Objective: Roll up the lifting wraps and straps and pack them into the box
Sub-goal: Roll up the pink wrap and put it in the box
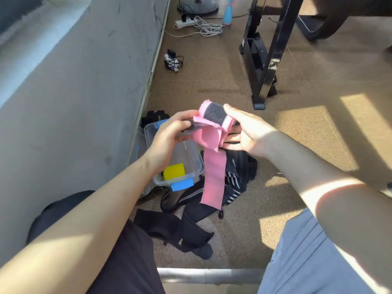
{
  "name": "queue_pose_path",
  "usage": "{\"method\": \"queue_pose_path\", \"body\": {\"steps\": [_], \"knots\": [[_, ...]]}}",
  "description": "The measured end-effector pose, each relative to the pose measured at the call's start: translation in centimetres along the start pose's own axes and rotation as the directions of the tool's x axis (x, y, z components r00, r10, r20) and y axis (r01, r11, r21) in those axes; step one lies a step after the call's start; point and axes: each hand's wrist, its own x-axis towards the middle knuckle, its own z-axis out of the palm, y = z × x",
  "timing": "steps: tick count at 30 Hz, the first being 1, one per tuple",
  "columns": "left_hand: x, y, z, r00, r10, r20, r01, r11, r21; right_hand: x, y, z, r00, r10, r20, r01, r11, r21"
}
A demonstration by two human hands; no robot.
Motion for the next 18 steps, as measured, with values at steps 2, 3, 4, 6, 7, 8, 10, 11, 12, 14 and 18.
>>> {"method": "queue_pose_path", "body": {"steps": [2,3,4,6,7,8,10,11,12,14,18], "knots": [[0.1,0.0,0.0,1.0,-0.011,-0.023,0.01,1.0,-0.028,0.0,-0.2,-0.1,1.0,0.013,0.008,-0.014,1.0,0.019],[0.1,0.0,0.1,1.0,-0.002,-0.02,0.002,1.0,-0.002,-0.1,-0.2,-0.1,1.0,0.024,0.008,-0.024,0.999,0.037],[0.0,0.0,0.1,1.0,0.015,-0.019,-0.014,0.999,0.043,-0.2,-0.3,-0.1,0.999,0.042,0.01,-0.042,0.997,0.059],[0.0,-0.3,0.1,0.997,0.072,0.006,-0.072,0.99,0.118,-0.3,-0.4,0.0,0.998,0.062,0.025,-0.064,0.993,0.096],[-0.1,-0.5,0.2,0.994,0.102,0.04,-0.106,0.986,0.127,-0.3,-0.4,0.0,0.997,0.067,0.032,-0.07,0.992,0.101],[-0.1,-0.7,0.2,0.99,0.122,0.073,-0.13,0.984,0.125,-0.4,-0.4,0.0,0.996,0.075,0.04,-0.078,0.992,0.095],[0.1,-1.0,0.3,0.987,0.139,0.079,-0.148,0.981,0.126,-0.4,-0.4,0.1,0.993,0.092,0.067,-0.098,0.991,0.087],[0.1,-1.1,0.4,0.987,0.151,0.046,-0.156,0.98,0.126,-0.4,-0.5,0.2,0.991,0.102,0.085,-0.11,0.99,0.09],[0.2,-1.2,0.4,0.987,0.163,-0.003,-0.161,0.979,0.128,-0.5,-0.5,0.3,0.989,0.108,0.097,-0.117,0.988,0.103],[0.4,-1.2,0.4,0.982,0.165,-0.094,-0.154,0.982,0.111,-0.4,-0.5,0.6,0.992,0.09,0.091,-0.1,0.989,0.107],[0.7,-1.5,0.3,0.977,0.113,-0.181,-0.104,0.993,0.057,-0.8,-0.3,0.7,0.986,-0.051,0.161,0.054,0.998,-0.016]]}}
